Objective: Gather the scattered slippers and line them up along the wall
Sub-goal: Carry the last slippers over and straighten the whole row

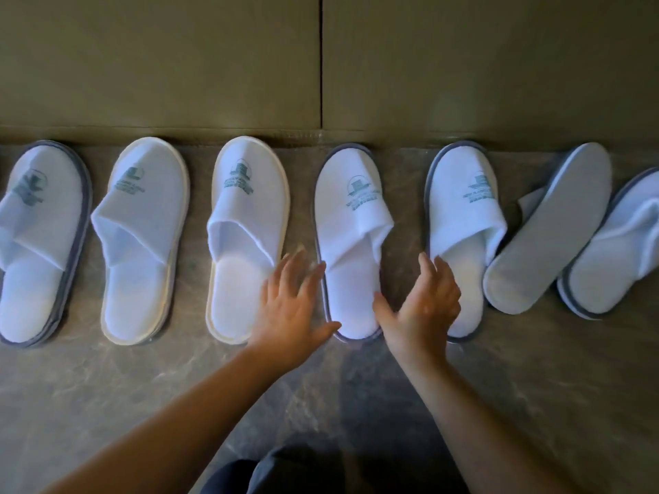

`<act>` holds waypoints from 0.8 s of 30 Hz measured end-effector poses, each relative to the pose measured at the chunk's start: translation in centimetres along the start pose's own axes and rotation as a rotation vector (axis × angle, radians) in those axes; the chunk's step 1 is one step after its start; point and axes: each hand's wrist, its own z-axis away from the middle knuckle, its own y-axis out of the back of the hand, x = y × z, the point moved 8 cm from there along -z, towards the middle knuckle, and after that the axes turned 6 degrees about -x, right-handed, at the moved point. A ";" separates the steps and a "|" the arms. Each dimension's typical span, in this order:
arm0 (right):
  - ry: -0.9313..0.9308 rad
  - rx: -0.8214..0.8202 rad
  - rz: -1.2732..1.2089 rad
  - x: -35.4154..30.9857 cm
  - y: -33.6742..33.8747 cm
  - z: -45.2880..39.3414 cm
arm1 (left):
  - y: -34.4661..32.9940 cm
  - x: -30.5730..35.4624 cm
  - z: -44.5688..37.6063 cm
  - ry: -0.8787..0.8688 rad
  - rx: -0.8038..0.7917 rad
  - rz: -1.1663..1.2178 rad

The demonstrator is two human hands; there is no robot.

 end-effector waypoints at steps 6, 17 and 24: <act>-0.185 -0.140 0.131 8.1 1.1 -0.6 | -4.8 4.0 -2.3 -0.107 -0.257 -0.206; -0.224 -0.240 0.165 9.8 -0.7 -1.6 | -5.2 4.2 -2.5 -0.102 -0.233 -0.321; -0.223 -0.271 0.151 9.7 -1.5 -1.8 | -5.3 4.2 -2.6 -0.112 -0.224 -0.291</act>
